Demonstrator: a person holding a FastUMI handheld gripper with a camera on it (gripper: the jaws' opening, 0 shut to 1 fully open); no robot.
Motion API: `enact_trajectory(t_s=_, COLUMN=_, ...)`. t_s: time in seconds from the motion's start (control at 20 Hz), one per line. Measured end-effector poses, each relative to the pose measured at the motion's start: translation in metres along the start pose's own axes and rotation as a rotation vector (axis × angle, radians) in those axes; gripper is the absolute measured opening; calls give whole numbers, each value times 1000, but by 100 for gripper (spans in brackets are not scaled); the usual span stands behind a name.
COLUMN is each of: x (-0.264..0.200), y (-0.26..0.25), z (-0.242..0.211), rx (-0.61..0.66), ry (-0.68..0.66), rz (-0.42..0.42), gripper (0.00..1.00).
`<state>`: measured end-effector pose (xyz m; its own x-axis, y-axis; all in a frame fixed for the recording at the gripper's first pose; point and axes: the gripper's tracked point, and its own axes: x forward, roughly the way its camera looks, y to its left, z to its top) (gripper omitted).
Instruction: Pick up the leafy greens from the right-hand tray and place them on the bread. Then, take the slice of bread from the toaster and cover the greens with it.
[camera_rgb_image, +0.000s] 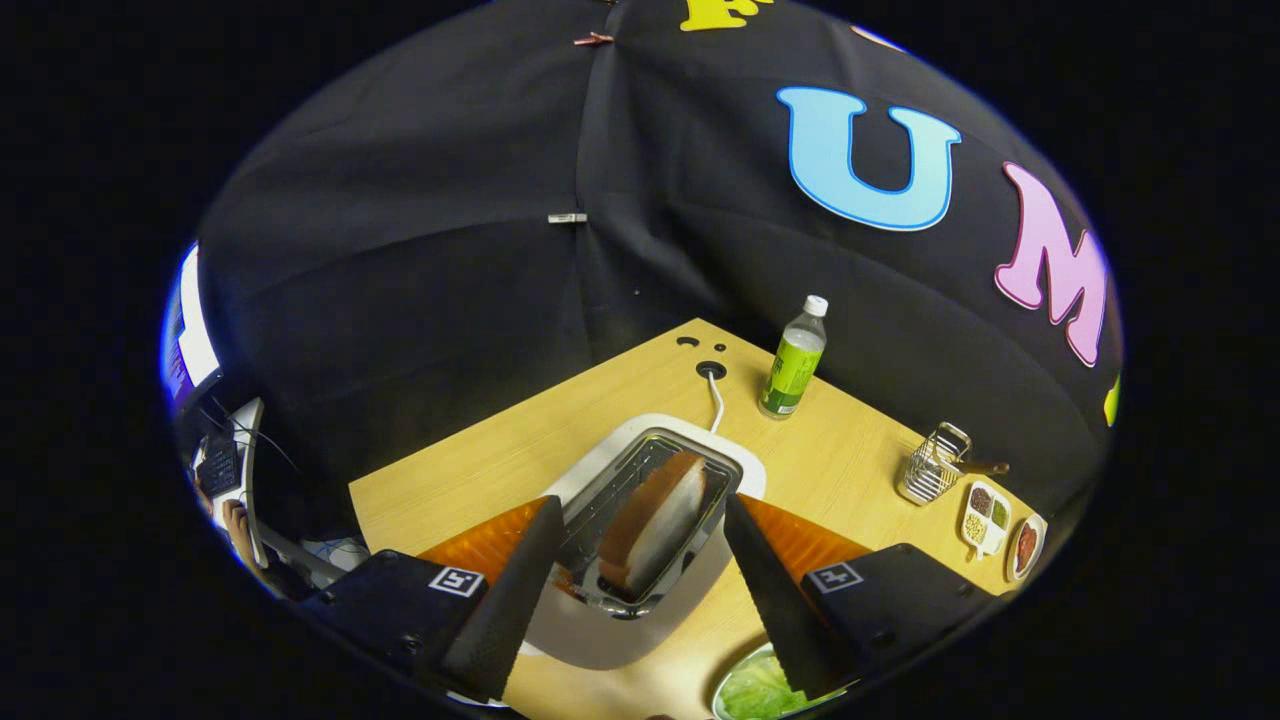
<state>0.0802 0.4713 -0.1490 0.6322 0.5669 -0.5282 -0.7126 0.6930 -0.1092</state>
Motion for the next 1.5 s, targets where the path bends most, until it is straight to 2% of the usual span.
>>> enact_trajectory(t_s=0.2, x=18, y=-1, z=-3, rx=39, ry=24, rz=-29, gripper=98)
enact_trajectory(t_s=0.3, x=22, y=-3, z=-4, rx=42, ry=29, rz=-39, gripper=87)
enact_trajectory(t_s=0.45, x=23, y=-4, z=-7, rx=36, ry=39, rz=-49, gripper=59)
enact_trajectory(t_s=0.6, x=23, y=-10, z=-10, rx=36, ry=52, rz=-76, gripper=45)
enact_trajectory(t_s=0.65, x=23, y=-9, z=-13, rx=46, ry=64, rz=-80, gripper=36)
enact_trajectory(t_s=0.85, x=20, y=-7, z=-14, rx=121, ry=88, rz=-90, gripper=20)
enact_trajectory(t_s=1.15, x=8, y=-4, z=1, rx=119, ry=53, rz=-24, gripper=15)
enact_trajectory(t_s=1.5, x=-27, y=-22, z=34, rx=206, ry=-32, rz=-29, gripper=15)
